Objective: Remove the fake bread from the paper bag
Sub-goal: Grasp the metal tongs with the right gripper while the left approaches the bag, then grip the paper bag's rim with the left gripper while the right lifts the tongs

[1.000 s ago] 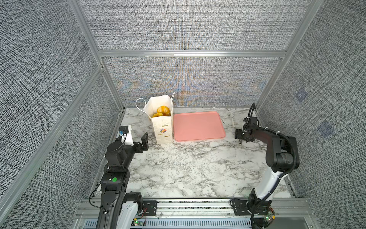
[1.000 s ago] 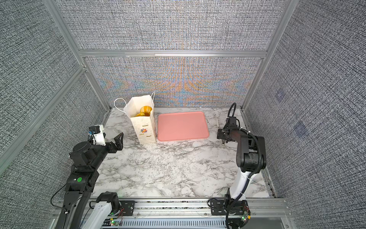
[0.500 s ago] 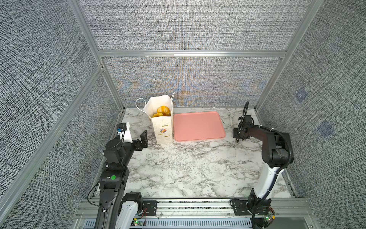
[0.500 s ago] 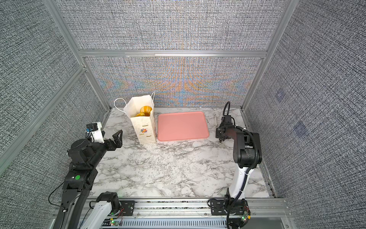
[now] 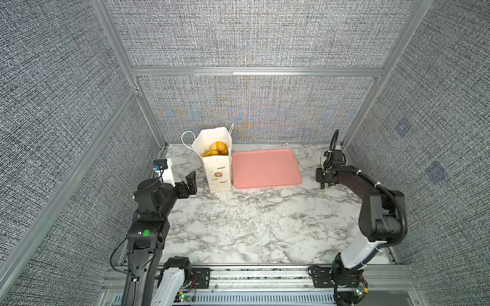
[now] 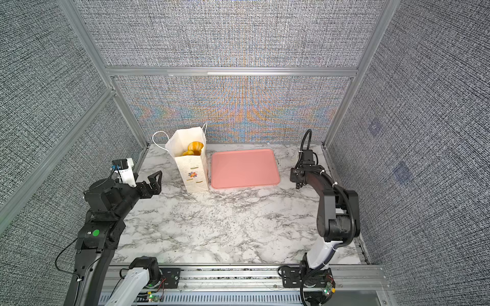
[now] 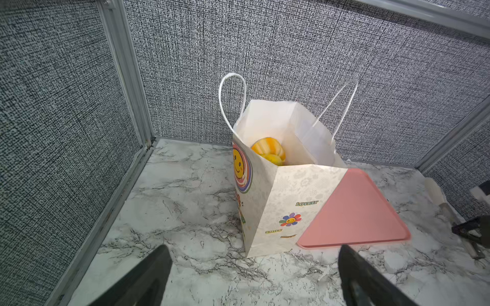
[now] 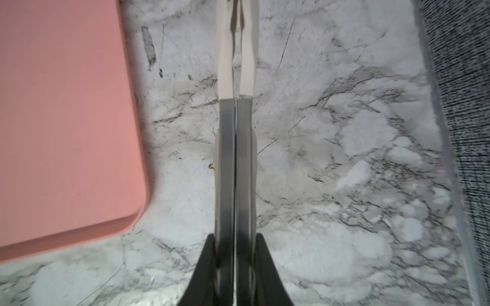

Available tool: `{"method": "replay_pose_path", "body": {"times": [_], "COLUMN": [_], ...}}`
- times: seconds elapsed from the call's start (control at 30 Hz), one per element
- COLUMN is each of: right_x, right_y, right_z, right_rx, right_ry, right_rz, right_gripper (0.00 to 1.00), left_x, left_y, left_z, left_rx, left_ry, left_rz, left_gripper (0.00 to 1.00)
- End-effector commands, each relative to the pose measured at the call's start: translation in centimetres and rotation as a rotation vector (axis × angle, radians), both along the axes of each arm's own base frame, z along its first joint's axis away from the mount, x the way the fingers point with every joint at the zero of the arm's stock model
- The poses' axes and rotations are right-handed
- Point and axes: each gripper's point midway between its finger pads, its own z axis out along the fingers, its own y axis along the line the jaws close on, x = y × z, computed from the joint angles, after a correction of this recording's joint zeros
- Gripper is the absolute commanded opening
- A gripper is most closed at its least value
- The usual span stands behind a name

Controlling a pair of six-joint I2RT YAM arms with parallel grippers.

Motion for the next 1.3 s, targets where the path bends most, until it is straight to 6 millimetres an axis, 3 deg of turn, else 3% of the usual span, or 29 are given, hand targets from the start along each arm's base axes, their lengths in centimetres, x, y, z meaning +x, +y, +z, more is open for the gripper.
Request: {"method": "replay_pose_path", "body": {"times": [0.0, 0.17, 0.4, 0.63, 0.8, 1.13, 1.27], "right_x": [-1.9, -3.8, -5.2, -6.4, -7.3, -10.2, -11.3], "right_y": [1.5, 4.1, 6.7, 8.9, 9.2, 9.9, 10.0], "right_z": [1.9, 5.2, 8.3, 9.6, 10.1, 10.6, 10.3], "right_rx": [0.101, 0.297, 0.538, 0.663, 0.672, 0.684, 0.677], "right_ry": [0.033, 0.044, 0.023, 0.047, 0.052, 0.051, 0.06], "right_rz": [0.006, 0.03, 0.055, 0.123, 0.145, 0.181, 0.189], "right_gripper": [0.13, 0.25, 0.36, 0.41, 0.41, 0.41, 0.4], "left_x": [0.3, 1.8, 3.6, 4.5, 5.5, 9.9, 12.1], "left_y": [-0.2, -0.7, -0.7, -0.5, -0.6, -2.5, -1.8], "left_z": [-0.6, -0.5, -0.2, -0.7, -0.7, -2.1, -3.1], "left_rx": [0.006, 0.002, 0.022, 0.038, 0.034, 0.049, 0.066], "left_ry": [0.072, 0.156, 0.194, 0.228, 0.254, 0.353, 0.413], "left_rz": [-0.014, -0.037, -0.043, -0.037, -0.035, -0.036, 0.055], "left_gripper": [0.99, 0.99, 0.99, 0.99, 0.99, 0.98, 0.94]}}
